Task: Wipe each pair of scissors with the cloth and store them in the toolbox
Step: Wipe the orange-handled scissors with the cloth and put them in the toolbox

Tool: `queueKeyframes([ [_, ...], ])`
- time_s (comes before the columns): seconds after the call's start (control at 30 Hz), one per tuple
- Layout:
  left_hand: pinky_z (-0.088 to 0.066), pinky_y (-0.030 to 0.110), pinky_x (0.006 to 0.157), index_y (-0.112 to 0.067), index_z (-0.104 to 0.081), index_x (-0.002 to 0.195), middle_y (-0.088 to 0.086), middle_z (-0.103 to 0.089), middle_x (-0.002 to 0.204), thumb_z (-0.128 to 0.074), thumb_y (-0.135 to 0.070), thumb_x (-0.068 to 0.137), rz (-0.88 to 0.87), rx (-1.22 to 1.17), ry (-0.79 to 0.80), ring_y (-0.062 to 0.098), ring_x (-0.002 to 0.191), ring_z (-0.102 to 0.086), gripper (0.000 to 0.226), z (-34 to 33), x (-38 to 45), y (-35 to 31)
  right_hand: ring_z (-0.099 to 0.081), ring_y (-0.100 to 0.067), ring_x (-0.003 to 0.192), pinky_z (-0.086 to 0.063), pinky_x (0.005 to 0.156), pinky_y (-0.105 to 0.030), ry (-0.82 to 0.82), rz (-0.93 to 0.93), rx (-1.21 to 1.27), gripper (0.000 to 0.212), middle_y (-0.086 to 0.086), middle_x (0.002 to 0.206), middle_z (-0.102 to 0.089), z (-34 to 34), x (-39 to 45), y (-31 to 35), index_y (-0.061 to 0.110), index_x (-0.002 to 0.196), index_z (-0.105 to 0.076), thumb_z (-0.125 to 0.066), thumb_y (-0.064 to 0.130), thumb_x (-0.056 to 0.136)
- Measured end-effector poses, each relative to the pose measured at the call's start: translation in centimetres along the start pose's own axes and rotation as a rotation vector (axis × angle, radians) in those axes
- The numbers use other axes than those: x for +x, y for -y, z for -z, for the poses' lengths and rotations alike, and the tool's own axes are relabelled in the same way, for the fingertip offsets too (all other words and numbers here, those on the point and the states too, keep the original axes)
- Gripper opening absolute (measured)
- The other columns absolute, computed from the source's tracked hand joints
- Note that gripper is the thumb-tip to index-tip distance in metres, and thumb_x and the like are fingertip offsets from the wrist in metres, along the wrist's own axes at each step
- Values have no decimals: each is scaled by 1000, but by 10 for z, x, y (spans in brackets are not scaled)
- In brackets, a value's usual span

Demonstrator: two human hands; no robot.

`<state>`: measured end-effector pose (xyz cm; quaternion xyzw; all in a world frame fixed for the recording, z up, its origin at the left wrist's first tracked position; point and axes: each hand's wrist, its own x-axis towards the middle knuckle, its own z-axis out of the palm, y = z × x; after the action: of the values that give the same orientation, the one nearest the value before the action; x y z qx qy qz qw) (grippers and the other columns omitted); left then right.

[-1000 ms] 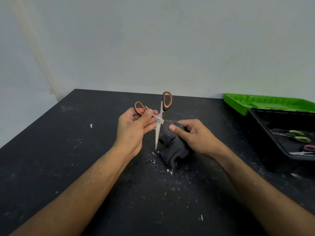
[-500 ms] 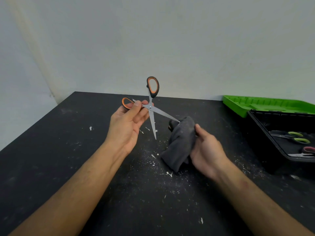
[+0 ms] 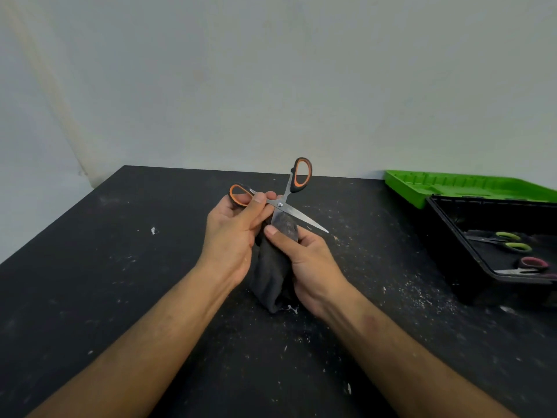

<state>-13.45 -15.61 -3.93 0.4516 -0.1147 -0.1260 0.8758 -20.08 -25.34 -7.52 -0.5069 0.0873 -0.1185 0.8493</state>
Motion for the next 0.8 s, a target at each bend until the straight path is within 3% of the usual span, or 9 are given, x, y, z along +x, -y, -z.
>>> queueKeyframes([
  [0.1, -61, 22, 81, -10, -55, 81, 12, -76, 89, -58, 3, 99, -23, 7, -10, 18, 90, -77, 22, -2, -2, -3, -71, -24, 103, -56, 100, -41, -27, 85, -129, 20, -16, 113, -76, 0, 2, -2, 4, 118, -74, -64, 12, 101],
  [0.2, -62, 25, 84, -10, -53, 82, 13, -76, 89, -58, 2, 99, -11, 10, -23, 23, 92, -78, 22, 0, -2, -1, -72, -20, 92, -59, 80, -31, 2, 95, -273, 21, -12, 102, -77, 7, -4, 2, 3, 116, -73, -62, 16, 103],
  [0.27, -63, 27, 83, -12, -52, 83, 11, -77, 88, -58, 1, 100, 17, 16, -36, 26, 92, -79, 22, 2, -2, -1, -73, -27, 86, -60, 69, -31, 9, 18, -322, 24, -18, 99, -77, 16, -10, 6, 1, 113, -71, -63, 21, 103],
  [0.37, -64, 29, 74, -13, -53, 85, 10, -79, 89, -58, -3, 101, 47, 31, -85, 27, 93, -80, 20, 10, 4, -8, -74, -33, 90, -59, 86, -49, 51, -42, -504, 25, -24, 102, -77, 36, -24, 9, 7, 104, -74, -68, 31, 100],
  [0.5, -66, 35, 74, -12, -53, 85, 12, -79, 88, -59, -1, 101, 57, 137, -117, 26, 86, -81, 20, 24, 14, -10, -70, -17, 73, -57, 73, -43, 4, 56, -685, 18, -10, 81, -78, 52, -41, 39, 9, 89, -74, -70, 25, 98],
  [0.57, -65, 31, 69, -11, -54, 88, 14, -79, 90, -61, -3, 100, 56, 228, -75, 26, 84, -81, 17, 25, 12, -8, -70, -24, 74, -59, 74, -53, -40, 170, -760, 22, -20, 87, -77, 57, -37, 63, 7, 94, -72, -70, 29, 98],
  [0.63, -63, 28, 67, -10, -56, 91, 13, -80, 92, -63, -5, 99, 46, 333, -5, 26, 85, -80, 12, 23, 9, -8, -73, -32, 78, -59, 79, -59, -61, 287, -861, 26, -19, 91, -75, 57, -30, 85, 14, 95, -70, -68, 39, 98],
  [0.7, -63, 27, 67, -11, -56, 91, 13, -81, 94, -64, -6, 99, 39, 420, 60, 27, 86, -80, 13, 21, 6, -8, -71, -31, 84, -59, 82, -56, -90, 341, -971, 32, -11, 90, -72, 58, -21, 97, 18, 96, -66, -61, 50, 97],
  [0.8, -64, 28, 68, -7, -55, 97, 17, -80, 99, -62, -4, 99, 52, 488, 149, 23, 82, -79, 8, 18, 2, -4, -63, -26, 91, -47, 78, -42, -118, 380, -1089, 25, 1, 91, -65, 51, -11, 95, 17, 104, -51, -48, 42, 104],
])
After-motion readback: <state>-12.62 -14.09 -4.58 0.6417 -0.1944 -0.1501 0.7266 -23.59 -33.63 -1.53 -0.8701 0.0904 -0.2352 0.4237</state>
